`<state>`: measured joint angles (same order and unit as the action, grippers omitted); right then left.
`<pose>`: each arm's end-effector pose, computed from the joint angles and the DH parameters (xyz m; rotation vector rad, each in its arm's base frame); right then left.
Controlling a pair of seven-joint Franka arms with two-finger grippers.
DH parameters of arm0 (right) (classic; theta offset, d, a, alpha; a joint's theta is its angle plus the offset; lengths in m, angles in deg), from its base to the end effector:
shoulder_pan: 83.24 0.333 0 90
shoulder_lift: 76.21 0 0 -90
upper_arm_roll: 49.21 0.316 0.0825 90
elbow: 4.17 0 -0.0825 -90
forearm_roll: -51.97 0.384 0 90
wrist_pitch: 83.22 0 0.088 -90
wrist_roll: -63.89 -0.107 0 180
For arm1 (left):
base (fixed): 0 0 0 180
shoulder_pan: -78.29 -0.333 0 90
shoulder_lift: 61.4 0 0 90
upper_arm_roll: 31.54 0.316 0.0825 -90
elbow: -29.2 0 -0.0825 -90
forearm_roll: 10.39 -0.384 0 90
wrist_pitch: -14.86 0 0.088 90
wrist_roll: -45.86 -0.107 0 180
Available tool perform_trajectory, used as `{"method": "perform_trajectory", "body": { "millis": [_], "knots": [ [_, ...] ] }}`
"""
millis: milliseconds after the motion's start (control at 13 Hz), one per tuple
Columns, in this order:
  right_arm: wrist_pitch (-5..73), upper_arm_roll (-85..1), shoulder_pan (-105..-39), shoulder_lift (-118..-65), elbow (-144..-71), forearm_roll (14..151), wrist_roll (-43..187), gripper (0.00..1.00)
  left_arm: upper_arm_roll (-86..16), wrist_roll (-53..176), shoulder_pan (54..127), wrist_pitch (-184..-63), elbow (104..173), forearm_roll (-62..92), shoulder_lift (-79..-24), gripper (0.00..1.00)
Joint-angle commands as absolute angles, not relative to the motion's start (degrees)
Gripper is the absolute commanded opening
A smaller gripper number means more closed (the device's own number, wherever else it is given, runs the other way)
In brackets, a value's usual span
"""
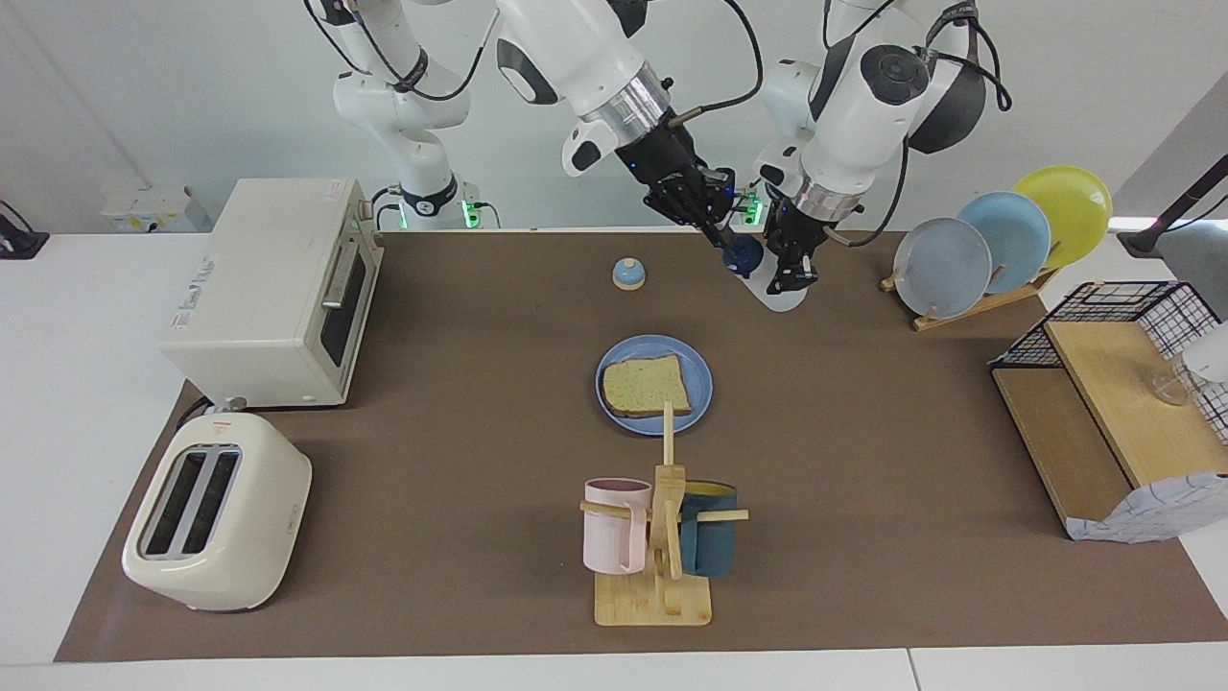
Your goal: Put bread on plate and add seasoning
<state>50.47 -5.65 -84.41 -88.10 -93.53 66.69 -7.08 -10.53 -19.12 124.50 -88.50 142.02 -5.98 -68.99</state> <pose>0.5134 0.4084 0.6235 -2.2898 0.8035 -0.0359 0.4695 -0.2198 0.5219 2.1434 -2.1172 0.0030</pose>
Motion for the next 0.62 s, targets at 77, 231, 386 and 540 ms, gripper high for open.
{"method": "perform_trajectory", "body": {
  "millis": [77, 231, 386, 540],
  "knots": [
    [51.8, -5.6, -85.3, -87.1, -93.6, 66.6, -7.7, 0.99, -10.2, -19.4, 124.9, -87.1, 143.9, -8.3, -70.6, 0.0],
    [49.5, -5.8, -85.5, -86.4, -94.6, 65.9, -7.0, 1.0, -10.2, -19.4, 124.7, -87.4, 143.8, -8.3, -70.5, 0.0],
    [42.2, -8.8, -86.3, -85.4, -94.7, 65.9, -0.7, 1.0, -10.1, -19.2, 124.7, -88.1, 143.4, -9.1, -70.1, 0.0],
    [33.9, -13.8, -86.6, -83.6, -94.9, 65.9, 8.8, 1.0, -10.4, -17.3, 125.0, -89.8, 142.7, -14.5, -69.7, 0.0]
  ]
}}
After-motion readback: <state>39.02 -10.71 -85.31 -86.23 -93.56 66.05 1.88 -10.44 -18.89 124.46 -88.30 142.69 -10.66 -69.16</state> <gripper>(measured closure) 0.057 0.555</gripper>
